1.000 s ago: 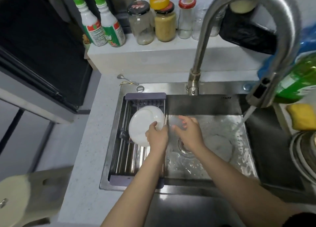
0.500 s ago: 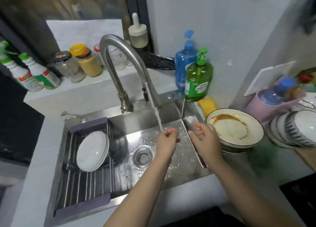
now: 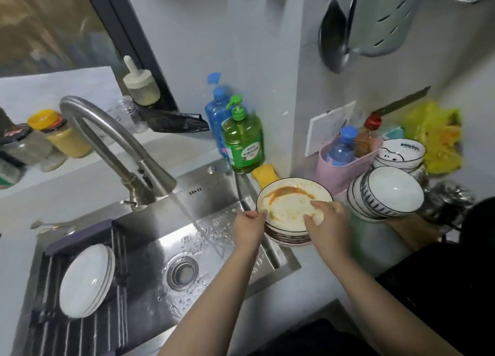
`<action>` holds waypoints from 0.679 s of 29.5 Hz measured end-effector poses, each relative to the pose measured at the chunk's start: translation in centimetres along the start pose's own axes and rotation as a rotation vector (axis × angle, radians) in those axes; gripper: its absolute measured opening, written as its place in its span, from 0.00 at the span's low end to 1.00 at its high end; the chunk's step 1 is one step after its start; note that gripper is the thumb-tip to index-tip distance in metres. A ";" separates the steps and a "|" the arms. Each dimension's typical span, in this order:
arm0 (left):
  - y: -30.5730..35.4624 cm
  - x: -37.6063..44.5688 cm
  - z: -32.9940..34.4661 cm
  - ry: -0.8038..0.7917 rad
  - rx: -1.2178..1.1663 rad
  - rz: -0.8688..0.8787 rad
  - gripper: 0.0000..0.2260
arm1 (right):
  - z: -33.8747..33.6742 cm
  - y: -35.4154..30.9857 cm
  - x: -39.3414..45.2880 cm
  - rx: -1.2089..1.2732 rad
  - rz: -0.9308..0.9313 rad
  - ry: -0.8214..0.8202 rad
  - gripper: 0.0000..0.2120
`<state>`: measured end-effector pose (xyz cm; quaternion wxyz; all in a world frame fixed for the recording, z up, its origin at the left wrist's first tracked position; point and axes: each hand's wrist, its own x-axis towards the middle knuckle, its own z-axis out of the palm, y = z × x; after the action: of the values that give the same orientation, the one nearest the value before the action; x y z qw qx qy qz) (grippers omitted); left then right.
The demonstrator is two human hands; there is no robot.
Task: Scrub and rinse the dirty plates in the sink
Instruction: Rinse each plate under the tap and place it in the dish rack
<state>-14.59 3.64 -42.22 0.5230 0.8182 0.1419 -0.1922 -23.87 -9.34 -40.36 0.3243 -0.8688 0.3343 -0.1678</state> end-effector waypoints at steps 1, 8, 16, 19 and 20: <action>0.3 0.1 0.1 0.007 0.029 0.006 0.16 | -0.3 0.4 0.2 -0.040 0.037 0.000 0.20; 1.3 1.4 0.6 -0.040 0.103 -0.057 0.09 | -0.1 1.6 1.6 0.175 0.267 -0.148 0.34; 2.3 1.0 -0.3 0.001 -0.110 -0.061 0.08 | 0.7 1.2 1.4 0.376 0.287 -0.078 0.34; 2.7 0.6 -2.1 0.006 -0.237 -0.037 0.05 | 1.1 -0.2 1.5 0.489 0.235 -0.089 0.39; 2.7 0.4 -2.9 0.012 -0.280 -0.029 0.06 | 1.5 -0.8 1.6 0.527 0.204 -0.104 0.39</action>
<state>-12.58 5.18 -39.14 0.6285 0.7361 0.1824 -0.1731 -21.58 -9.29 -40.79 0.5710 -0.7238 0.3477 -0.1706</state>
